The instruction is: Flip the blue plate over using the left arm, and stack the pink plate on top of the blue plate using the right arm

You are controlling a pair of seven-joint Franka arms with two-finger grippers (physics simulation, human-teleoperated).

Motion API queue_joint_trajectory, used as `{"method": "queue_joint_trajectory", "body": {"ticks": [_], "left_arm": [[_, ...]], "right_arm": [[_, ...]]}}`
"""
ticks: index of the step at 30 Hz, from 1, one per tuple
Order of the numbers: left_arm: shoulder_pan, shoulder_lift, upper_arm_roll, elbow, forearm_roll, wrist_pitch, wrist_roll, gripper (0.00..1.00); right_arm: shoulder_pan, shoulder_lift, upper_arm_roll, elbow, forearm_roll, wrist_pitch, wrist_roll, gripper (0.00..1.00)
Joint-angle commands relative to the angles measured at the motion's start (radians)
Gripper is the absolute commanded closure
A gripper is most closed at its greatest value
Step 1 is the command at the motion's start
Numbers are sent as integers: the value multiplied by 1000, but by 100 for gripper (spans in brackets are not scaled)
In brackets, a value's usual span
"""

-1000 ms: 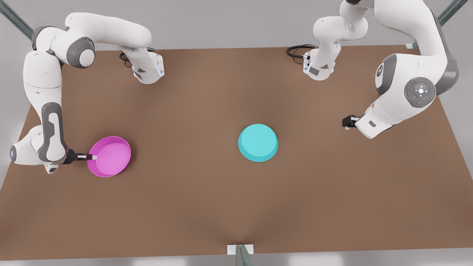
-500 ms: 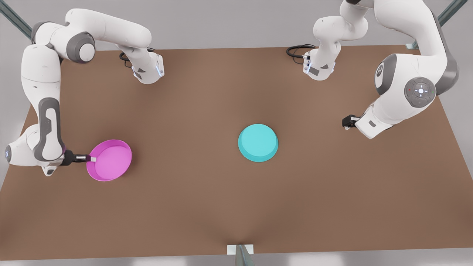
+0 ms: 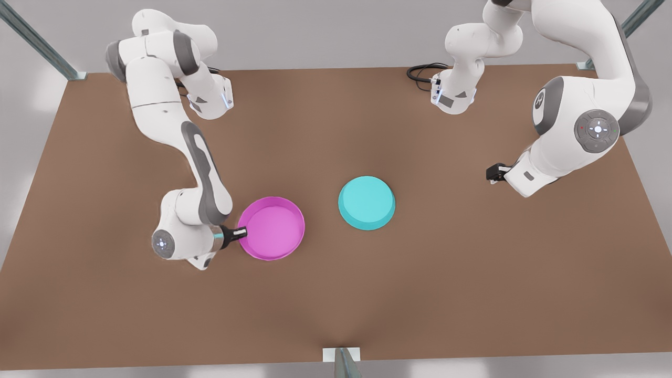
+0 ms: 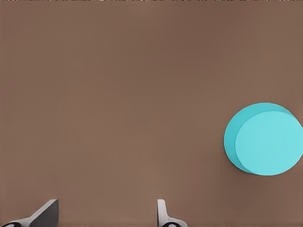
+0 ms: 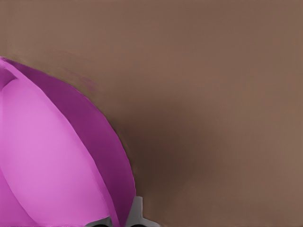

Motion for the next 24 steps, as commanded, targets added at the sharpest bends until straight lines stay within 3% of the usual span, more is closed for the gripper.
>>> {"method": "queue_joint_trajectory", "body": {"ticks": [1,6,11,19,24], "left_arm": [[0,0,0,0,0,0,0,0],[0,0,0,0,0,-1,-3,0],[0,0,0,0,0,-3,-5,0],[0,0,0,0,0,-3,-5,0],[0,1,0,0,0,-3,-5,0]], "right_arm": [[28,-1,0,13,-6,1,34,79],[188,18,8,49,59,12,112,79],[303,97,45,203,57,12,310,79],[318,154,124,238,59,130,356,79],[320,182,131,235,57,158,356,79]]}}
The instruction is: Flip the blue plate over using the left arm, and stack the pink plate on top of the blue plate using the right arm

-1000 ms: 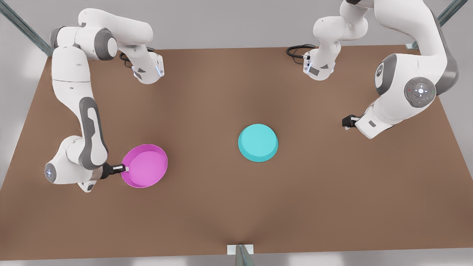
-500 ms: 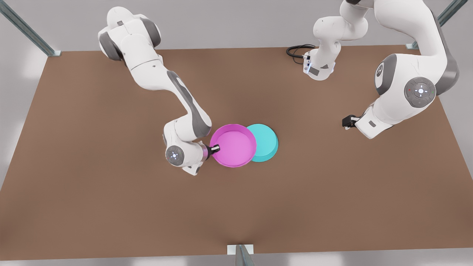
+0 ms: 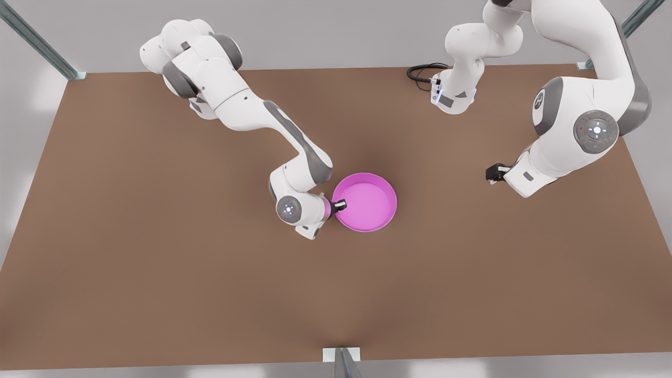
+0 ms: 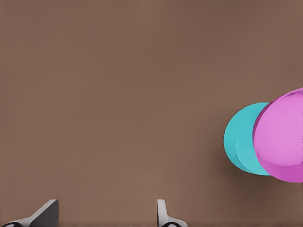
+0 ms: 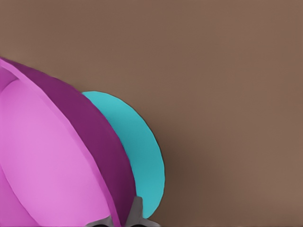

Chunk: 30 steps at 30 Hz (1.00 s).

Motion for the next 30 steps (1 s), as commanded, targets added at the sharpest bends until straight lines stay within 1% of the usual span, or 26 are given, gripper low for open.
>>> {"method": "queue_joint_trajectory", "body": {"ticks": [1,4,16,17,18,19,20,27,28,29,30], "left_arm": [[-1,0,0,0,0,0,0,0],[0,12,-2,0,0,-2,0,0],[0,24,-2,0,0,-3,2,0],[0,28,-2,0,0,-5,3,0],[-1,28,-2,2,0,-5,2,0],[-1,28,-2,0,0,-5,3,0],[0,28,-2,2,0,-5,3,0],[0,28,-2,2,2,-5,3,0],[-1,28,-2,2,2,-5,3,0],[-1,28,-3,3,2,-5,3,0],[0,26,-3,3,2,-5,2,0]], "right_arm": [[1,2,0,2,-6,0,5,79],[2,14,20,2,-8,57,5,79],[16,5,28,-7,-11,37,2,79],[15,8,28,-7,-10,37,2,53],[15,9,28,-7,-10,37,2,25],[16,9,28,-7,-10,39,4,4],[16,9,28,-7,-11,39,4,0],[16,3,28,-7,-11,36,7,0],[15,-6,28,-7,-10,7,8,0],[15,-47,26,-7,-14,-70,51,0],[2,-109,15,-23,-17,-217,56,0]]}}
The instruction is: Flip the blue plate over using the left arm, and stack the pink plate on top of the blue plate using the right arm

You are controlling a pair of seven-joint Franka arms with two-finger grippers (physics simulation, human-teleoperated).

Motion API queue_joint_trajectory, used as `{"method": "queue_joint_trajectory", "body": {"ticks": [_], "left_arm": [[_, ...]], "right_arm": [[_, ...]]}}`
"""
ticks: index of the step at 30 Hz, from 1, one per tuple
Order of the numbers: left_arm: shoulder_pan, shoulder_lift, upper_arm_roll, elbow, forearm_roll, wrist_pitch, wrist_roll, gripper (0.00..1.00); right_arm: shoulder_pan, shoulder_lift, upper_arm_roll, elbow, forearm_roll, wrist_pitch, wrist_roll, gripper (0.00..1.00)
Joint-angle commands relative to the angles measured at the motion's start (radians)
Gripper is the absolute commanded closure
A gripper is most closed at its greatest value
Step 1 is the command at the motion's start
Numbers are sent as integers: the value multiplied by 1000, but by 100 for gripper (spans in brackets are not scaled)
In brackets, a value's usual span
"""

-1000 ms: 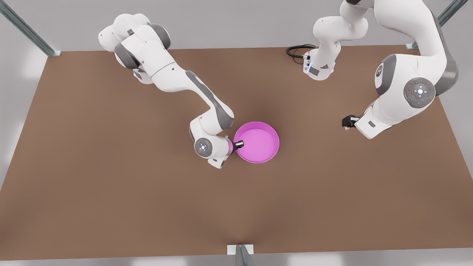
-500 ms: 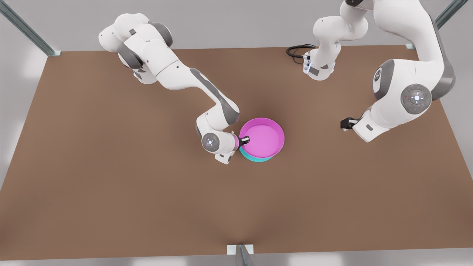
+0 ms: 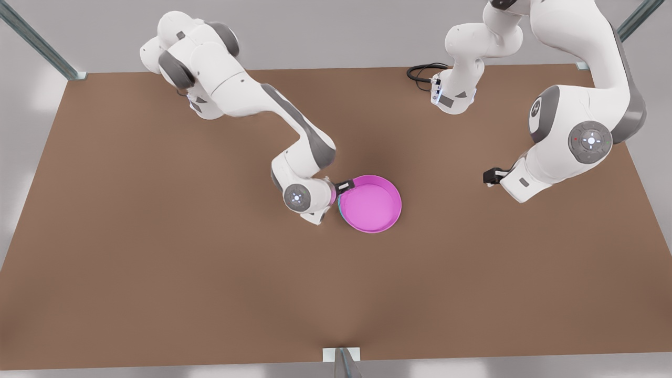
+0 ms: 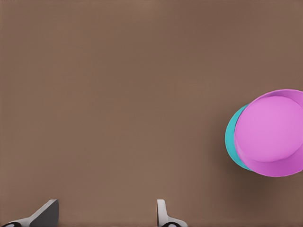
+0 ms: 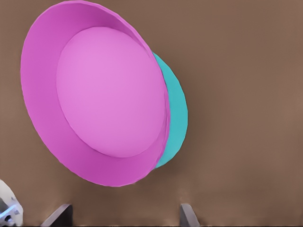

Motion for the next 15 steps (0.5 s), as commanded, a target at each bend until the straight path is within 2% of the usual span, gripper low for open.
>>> {"method": "queue_joint_trajectory", "body": {"ticks": [1,2,4,5,7,10,15], "left_arm": [[-1,0,-1,0,2,0,0,0],[-1,0,-2,2,2,0,0,0],[-1,0,-2,5,2,0,0,0],[-1,0,-4,6,2,0,0,0],[0,0,-4,8,0,2,0,0],[0,-15,-4,20,3,0,0,0],[0,-29,2,21,2,-2,0,0]], "right_arm": [[1,-11,-9,-1,0,-28,1,0],[-6,-97,-61,0,-47,-196,51,0],[-187,-284,-72,0,-415,-306,45,0],[-339,-332,-66,-1,-538,-273,-25,0],[-575,-536,-57,-248,-552,0,-274,0],[-578,-457,-58,-124,-542,-133,-231,0],[-577,-457,-57,-118,-494,-133,-231,0]]}}
